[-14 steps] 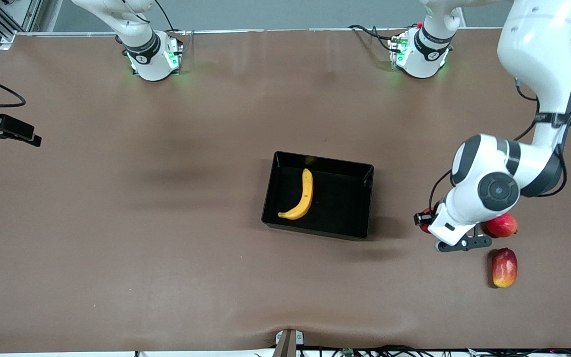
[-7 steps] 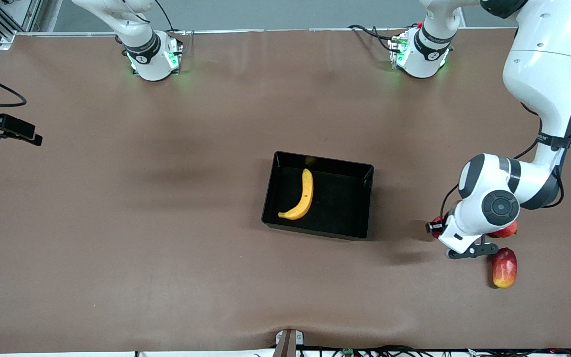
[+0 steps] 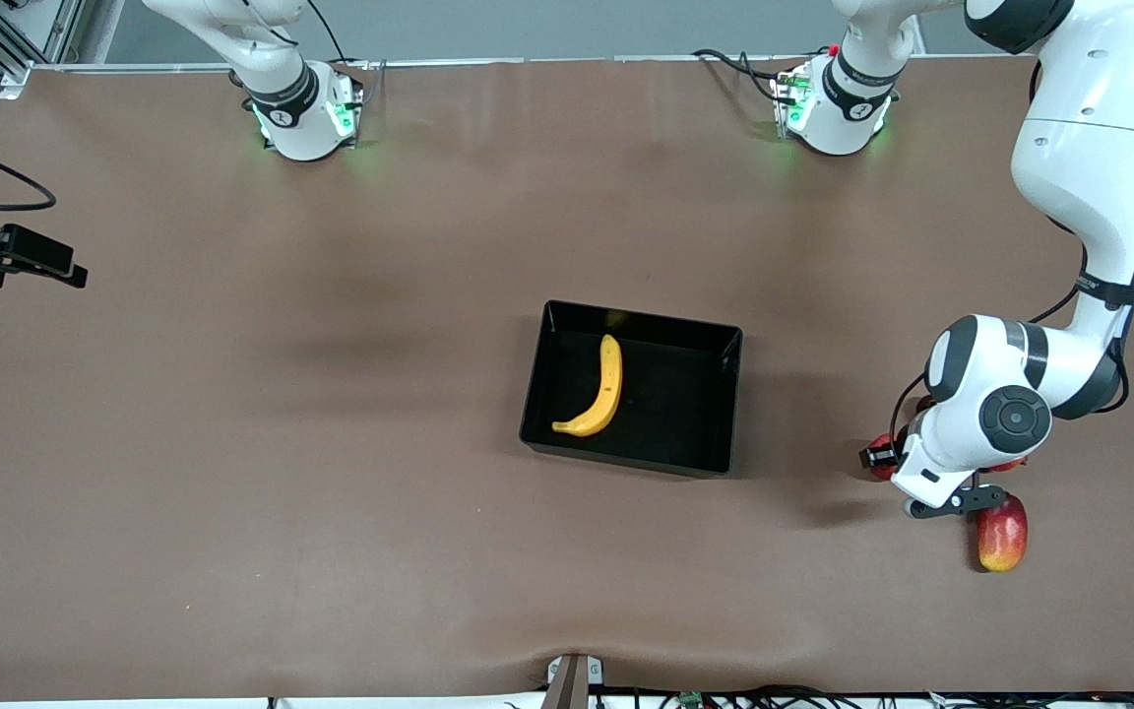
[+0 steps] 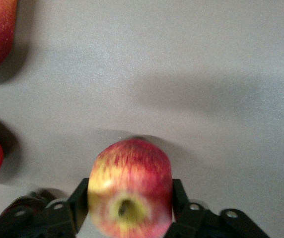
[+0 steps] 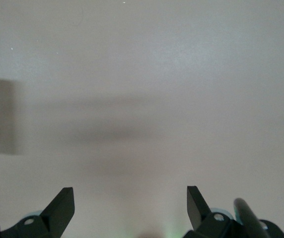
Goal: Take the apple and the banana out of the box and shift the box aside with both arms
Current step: 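Carry the apple out with the left gripper beside the mango, then release the apple near the plum and return the left gripper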
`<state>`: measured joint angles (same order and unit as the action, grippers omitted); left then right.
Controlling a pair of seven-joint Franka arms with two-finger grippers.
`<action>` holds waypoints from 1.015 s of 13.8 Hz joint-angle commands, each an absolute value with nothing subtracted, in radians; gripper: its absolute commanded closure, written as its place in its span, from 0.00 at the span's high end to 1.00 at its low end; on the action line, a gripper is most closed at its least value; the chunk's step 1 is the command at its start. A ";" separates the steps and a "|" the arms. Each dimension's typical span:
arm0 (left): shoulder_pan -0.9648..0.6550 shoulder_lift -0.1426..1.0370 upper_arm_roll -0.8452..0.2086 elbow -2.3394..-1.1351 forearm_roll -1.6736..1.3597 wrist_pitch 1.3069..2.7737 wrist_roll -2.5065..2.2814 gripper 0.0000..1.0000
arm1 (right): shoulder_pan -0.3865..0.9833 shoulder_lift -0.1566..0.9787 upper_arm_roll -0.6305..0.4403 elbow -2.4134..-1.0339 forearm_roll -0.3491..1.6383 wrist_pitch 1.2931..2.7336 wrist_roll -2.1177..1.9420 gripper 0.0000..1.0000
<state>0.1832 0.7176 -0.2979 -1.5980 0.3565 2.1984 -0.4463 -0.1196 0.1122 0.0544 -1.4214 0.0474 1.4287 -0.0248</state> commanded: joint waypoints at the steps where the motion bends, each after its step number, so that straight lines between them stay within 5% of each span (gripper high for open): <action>1: 0.190 0.687 -0.313 -1.601 0.377 2.194 -0.439 1.00 | -0.129 0.107 0.064 -1.414 0.055 1.416 -0.026 1.00; 8: 0.183 0.534 -0.460 -1.592 0.362 2.048 -0.463 1.00 | -0.130 0.107 0.064 -1.414 0.057 1.416 -0.025 1.00; 14: 0.027 0.557 -0.568 -1.585 0.379 2.040 -0.783 1.00 | -0.133 0.107 0.064 -1.416 0.057 1.414 -0.025 1.00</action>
